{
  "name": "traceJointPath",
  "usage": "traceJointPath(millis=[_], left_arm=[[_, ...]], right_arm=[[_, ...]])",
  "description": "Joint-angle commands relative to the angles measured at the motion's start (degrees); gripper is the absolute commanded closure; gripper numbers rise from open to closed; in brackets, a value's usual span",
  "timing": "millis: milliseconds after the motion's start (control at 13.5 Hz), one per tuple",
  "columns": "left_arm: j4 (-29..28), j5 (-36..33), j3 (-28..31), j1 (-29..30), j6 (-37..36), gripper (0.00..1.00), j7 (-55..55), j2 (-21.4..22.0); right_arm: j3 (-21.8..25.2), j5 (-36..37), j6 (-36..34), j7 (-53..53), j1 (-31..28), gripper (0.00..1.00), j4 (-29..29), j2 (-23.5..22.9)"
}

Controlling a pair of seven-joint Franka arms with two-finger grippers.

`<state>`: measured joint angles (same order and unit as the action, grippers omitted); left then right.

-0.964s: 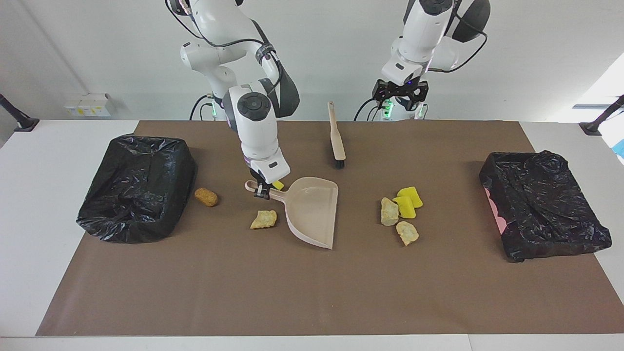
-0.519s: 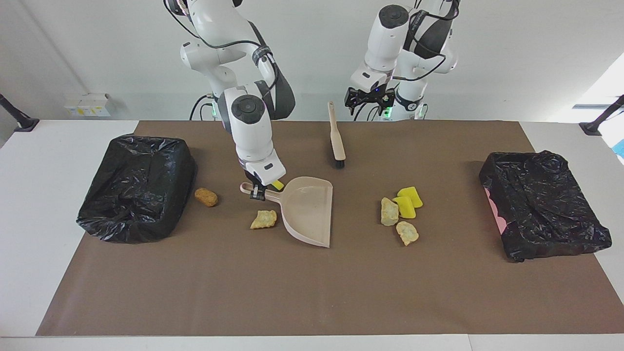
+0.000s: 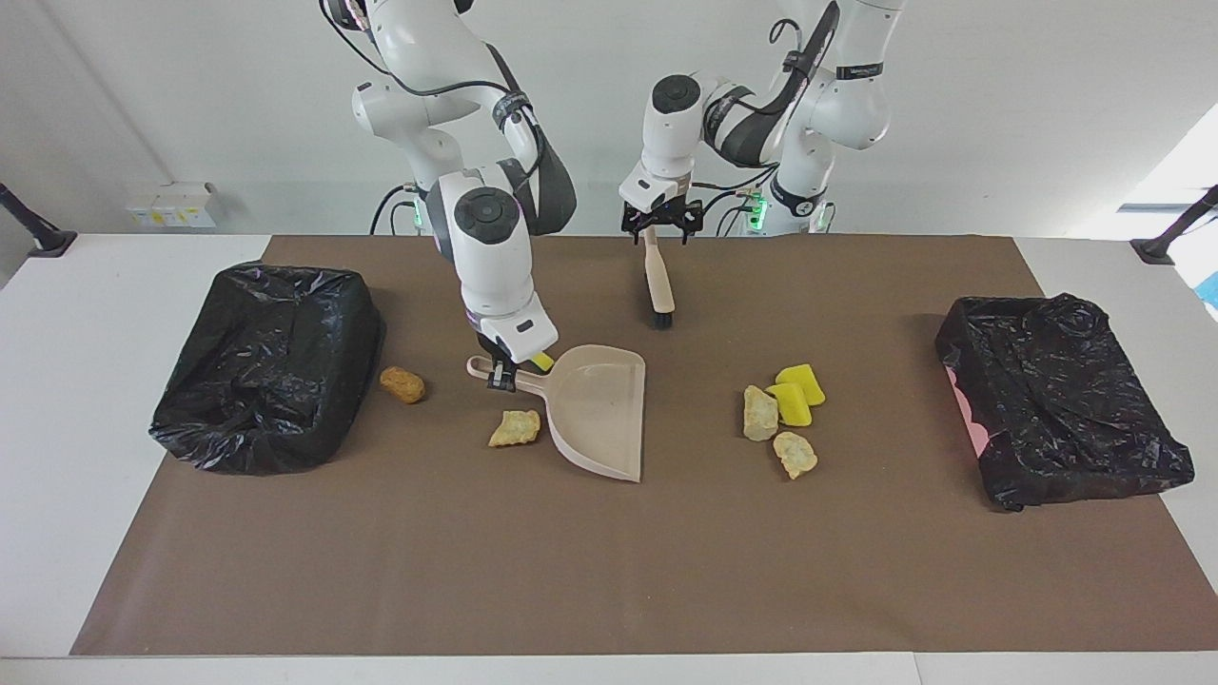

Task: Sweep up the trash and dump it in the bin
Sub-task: 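Grasp the beige brush handle with the left gripper and lift it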

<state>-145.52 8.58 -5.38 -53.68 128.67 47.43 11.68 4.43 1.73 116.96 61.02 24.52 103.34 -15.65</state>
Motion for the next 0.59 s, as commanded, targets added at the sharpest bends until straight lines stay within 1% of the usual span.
traceJointPath(millis=[0,297,371,519], left_arm=[[-2.7,2.3,1.1,-4.4,1.7,0.0,1.3,2.0],[-2.7,2.7,1.1,-5.3,1.1,0.0,2.0,2.3],[-2.7,2.8,1.1,-5.3,1.1,0.03,2.1,2.3],[-2.7,3.8,1.1,-5.3,1.1,0.25,2.3,2.3]], right_arm=[[-0.4,1.3,0.6,1.2,-0.4,1.0,0.9,0.8],[-0.4,1.3,0.6,1.2,-0.3,1.0,1.0,0.8],[-0.4,1.3,0.6,1.1,-0.3,1.0,1.1,0.7],[-0.4,1.3,0.8,1.2,-0.3,1.0,1.5,0.8]])
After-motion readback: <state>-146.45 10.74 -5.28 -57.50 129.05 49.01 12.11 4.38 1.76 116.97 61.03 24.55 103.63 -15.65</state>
